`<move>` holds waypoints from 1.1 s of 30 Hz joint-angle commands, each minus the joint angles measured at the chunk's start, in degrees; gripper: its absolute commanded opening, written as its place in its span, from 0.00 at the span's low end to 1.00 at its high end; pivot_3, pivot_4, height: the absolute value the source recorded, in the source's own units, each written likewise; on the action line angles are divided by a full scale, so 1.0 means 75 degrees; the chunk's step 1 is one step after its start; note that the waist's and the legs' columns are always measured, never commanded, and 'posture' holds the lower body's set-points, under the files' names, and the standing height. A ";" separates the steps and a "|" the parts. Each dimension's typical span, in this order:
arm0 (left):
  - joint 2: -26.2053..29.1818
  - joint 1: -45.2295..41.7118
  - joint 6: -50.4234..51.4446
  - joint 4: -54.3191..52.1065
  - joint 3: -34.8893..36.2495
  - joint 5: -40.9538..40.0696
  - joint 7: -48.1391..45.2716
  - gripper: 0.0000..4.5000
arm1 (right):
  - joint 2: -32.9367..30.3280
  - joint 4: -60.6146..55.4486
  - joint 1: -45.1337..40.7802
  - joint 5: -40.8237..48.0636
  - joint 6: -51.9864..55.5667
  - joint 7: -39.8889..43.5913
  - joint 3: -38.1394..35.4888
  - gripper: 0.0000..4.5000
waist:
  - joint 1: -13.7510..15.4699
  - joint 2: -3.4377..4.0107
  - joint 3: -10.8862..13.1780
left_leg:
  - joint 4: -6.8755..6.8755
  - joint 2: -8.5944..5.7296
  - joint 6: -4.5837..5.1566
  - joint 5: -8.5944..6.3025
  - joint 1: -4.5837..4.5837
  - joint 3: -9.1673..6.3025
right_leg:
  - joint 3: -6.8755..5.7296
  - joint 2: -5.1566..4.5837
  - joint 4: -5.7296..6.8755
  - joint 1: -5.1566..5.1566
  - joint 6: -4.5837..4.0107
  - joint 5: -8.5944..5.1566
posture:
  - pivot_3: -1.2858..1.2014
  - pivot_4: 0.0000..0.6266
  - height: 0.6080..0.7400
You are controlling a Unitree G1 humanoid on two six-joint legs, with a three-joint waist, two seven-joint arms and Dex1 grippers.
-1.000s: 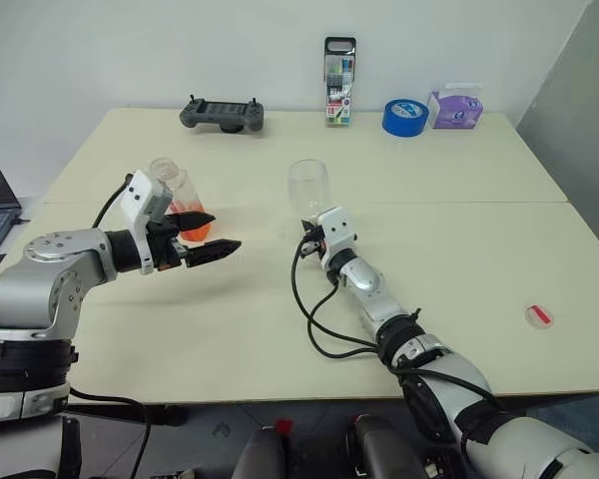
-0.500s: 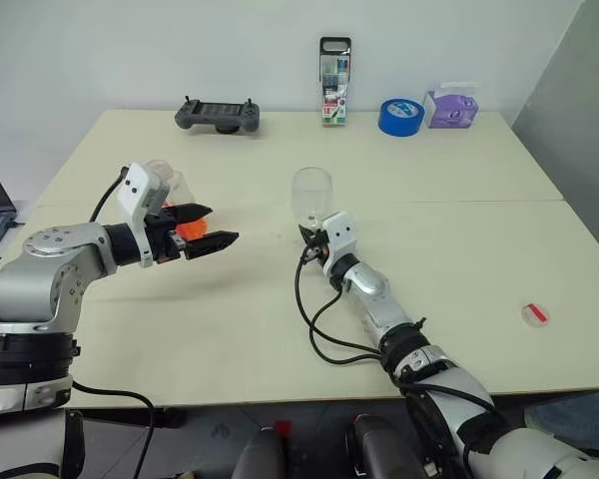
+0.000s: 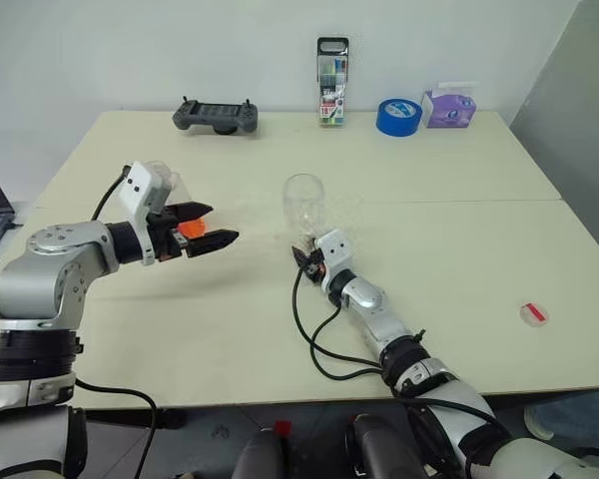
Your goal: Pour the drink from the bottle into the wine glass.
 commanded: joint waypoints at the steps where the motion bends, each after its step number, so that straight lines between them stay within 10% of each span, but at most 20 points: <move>1: 0.0061 -0.0197 -0.0155 -0.0019 0.0105 -0.0001 -0.0041 1.00 | 0.0382 -0.0169 0.0210 -0.0042 0.0181 0.0112 0.0149 0.81 | -0.0003 0.0000 0.0000 | 0.0000 0.0000 0.0000 0.0000 0.0000 0.0000 | 0.0000 0.0000 0.0000 0.0000 0.0000 0.0000 | 0.52 0.24 1.00; 4: 0.0056 -0.0196 -0.0219 0.0072 0.0087 0.0046 -0.0038 1.00 | 0.0295 -0.0588 0.0331 -0.0047 0.0341 0.0202 0.0225 1.00 | -0.0006 0.0000 0.0000 | -0.0001 0.0000 0.0000 0.0000 -0.0001 0.0000 | 0.0000 0.0001 0.0000 -0.0002 0.0000 0.0000 | 0.52 0.24 1.00; 24: -0.0562 0.1360 -0.0879 0.0394 0.1317 0.0071 0.1209 1.00 | -0.2548 -0.9338 0.3335 0.0742 0.6769 0.1398 -0.0068 1.00 | 0.0065 0.0003 0.0002 | 0.0005 -0.0008 -0.0008 0.0005 -0.0054 -0.0009 | -0.0006 -0.0032 0.0001 -0.0042 0.0008 -0.0005 | 0.52 0.24 1.00; 33: -0.1242 0.1825 -0.2022 -0.0068 0.2262 0.0183 0.2757 1.00 | -0.4958 -1.1469 0.0171 0.3075 1.0992 0.2595 -0.1839 1.00 | 0.0088 0.0004 0.0010 | 0.0006 -0.0014 -0.0006 0.0005 -0.0055 -0.0010 | -0.0014 -0.0045 -0.0003 -0.0038 0.0009 -0.0005 | 0.52 0.24 1.00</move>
